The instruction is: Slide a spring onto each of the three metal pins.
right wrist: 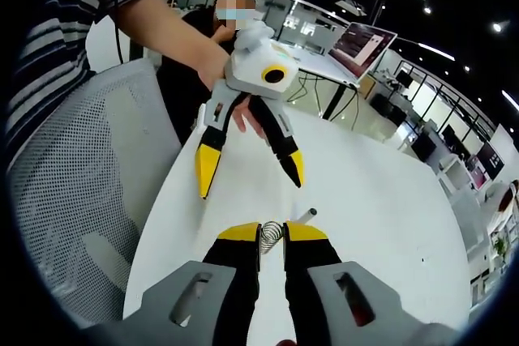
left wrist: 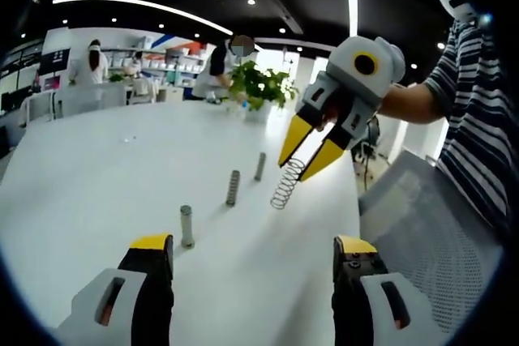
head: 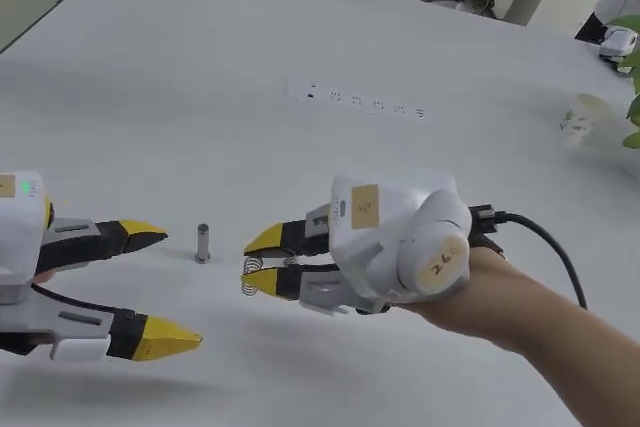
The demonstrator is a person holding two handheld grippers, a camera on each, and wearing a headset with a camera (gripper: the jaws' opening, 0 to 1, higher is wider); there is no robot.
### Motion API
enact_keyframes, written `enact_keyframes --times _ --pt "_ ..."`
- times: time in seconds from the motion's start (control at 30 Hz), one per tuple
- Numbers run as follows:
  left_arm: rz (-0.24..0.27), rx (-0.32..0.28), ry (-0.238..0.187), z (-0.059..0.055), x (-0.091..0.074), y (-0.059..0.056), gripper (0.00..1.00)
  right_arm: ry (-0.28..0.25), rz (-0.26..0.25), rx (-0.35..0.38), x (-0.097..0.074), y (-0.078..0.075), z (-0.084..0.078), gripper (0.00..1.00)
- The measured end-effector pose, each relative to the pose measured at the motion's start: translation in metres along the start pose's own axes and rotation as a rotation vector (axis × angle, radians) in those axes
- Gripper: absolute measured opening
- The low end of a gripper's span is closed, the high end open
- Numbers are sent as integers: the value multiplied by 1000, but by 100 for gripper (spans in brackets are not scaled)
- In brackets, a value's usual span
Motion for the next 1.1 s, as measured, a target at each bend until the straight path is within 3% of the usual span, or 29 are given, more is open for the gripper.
enact_keyframes --times 0.33,0.73,1.1 --pt "52 -22 -15 -5 -8 4 98 -8 -15 4 13 -8 3 8" --pt "67 -36 -17 -9 -14 6 98 -24 -54 34 35 -33 10 8" --pt "78 -47 -17 -13 -15 8 98 -64 -110 147 49 -55 9 8"
Point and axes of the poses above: the centre of the closed fingertips' face, and the gripper's own axes: x roughly forward along the fingers, y roughly to its left, z roughly out of its top, the point moved 8 cm from there along -x, roughly backward along the fingers, and after that the axes turned 5 degrees about -z, right-handed, at the moved point
